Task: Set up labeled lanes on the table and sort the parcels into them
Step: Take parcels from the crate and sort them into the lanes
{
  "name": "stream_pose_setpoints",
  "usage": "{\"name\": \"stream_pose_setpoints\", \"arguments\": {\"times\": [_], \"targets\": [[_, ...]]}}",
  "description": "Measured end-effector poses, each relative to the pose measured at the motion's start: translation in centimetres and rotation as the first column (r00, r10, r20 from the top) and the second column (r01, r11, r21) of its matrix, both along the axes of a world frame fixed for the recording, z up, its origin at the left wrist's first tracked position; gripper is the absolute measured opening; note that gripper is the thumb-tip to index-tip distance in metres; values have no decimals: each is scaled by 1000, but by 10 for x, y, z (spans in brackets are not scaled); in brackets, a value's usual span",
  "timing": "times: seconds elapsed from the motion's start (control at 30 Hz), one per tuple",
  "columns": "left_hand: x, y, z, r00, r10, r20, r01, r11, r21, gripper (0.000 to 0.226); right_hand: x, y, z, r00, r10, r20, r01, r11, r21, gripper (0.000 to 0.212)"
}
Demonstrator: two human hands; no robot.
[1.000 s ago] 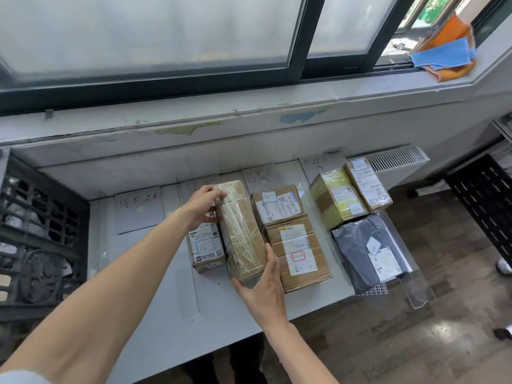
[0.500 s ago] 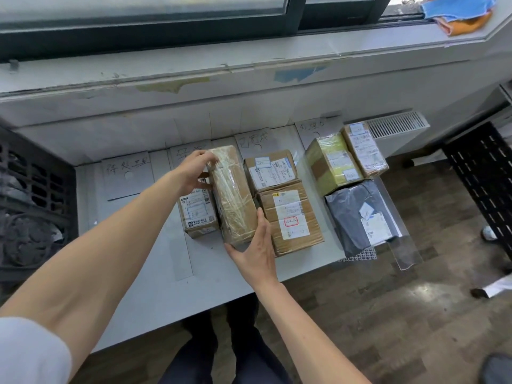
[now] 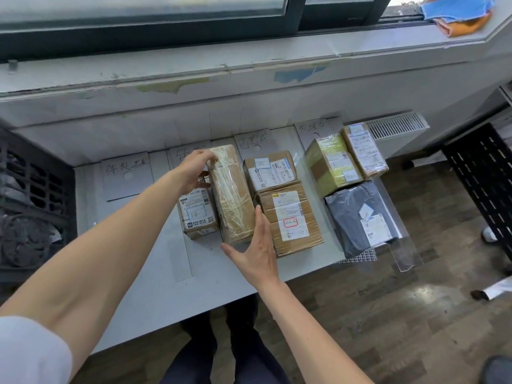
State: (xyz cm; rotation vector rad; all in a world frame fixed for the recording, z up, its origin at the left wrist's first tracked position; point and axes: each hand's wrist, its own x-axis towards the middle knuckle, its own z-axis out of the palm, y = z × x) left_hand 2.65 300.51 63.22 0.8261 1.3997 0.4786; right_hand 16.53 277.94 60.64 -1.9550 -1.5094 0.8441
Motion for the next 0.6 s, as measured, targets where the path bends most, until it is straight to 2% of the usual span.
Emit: {"name": "stream_pose_setpoints", "arguments": {"times": [0.23, 0.47, 0.6], "targets": [[-10, -3, 4, 994, 63, -91, -56, 996, 70, 66, 14, 7, 18, 1000, 13, 9, -14, 997, 71, 105], [-54, -11, 19, 977, 200, -76, -192, 977, 97, 70, 25, 26, 24, 999, 40, 13, -40, 998, 55, 100], [-73, -24, 23, 963, 243, -119, -228, 965, 129, 68, 20, 34, 34, 997, 43, 59, -51, 990, 135, 91]]}}
